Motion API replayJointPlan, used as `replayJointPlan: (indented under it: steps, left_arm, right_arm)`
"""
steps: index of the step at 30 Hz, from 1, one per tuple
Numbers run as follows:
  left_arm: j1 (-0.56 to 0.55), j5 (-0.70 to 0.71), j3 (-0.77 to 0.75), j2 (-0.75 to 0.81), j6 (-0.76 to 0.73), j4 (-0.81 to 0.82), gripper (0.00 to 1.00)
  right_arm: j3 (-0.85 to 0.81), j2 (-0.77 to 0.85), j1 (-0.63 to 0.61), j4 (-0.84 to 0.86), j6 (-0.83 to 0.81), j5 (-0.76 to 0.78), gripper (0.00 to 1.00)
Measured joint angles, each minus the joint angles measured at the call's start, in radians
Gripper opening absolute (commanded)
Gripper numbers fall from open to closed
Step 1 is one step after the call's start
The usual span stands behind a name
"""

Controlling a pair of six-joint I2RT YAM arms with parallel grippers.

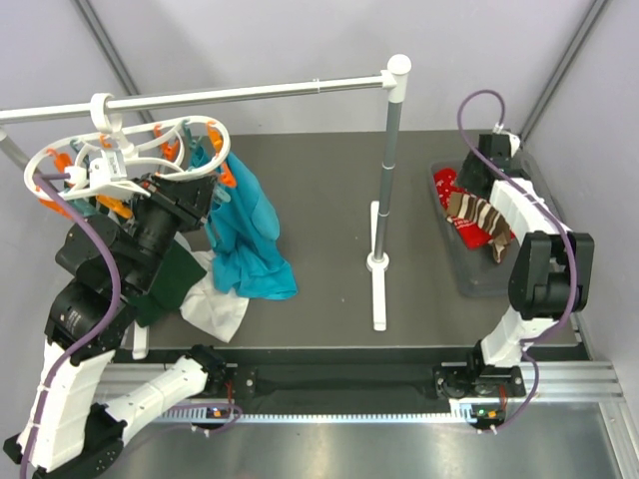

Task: Clip the socks to the hanger
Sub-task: Pick up the sock from the bin.

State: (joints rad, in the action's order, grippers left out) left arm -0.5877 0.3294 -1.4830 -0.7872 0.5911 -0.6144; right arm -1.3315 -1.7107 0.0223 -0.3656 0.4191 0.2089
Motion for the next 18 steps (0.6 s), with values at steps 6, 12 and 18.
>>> replayJointPlan:
  steps: [6,12,18]
  left_arm:
    - [0.0,-0.003,0.0,0.0,-0.004,0.0,0.0]
    - [0.0,-0.003,0.006,0.002,-0.007,0.0,0.0]
    - [0.0,-0.003,0.006,0.002,-0.007,0.0,0.0]
  right_arm:
    - [-0.09,-0.103,-0.031,-0.138,-0.231,0.138,0.54]
    - [-0.08,-0.147,-0.059,-0.176,-0.329,0.188,0.54]
    - [-0.085,-0.161,-0.077,-0.171,-0.349,0.19,0.52]
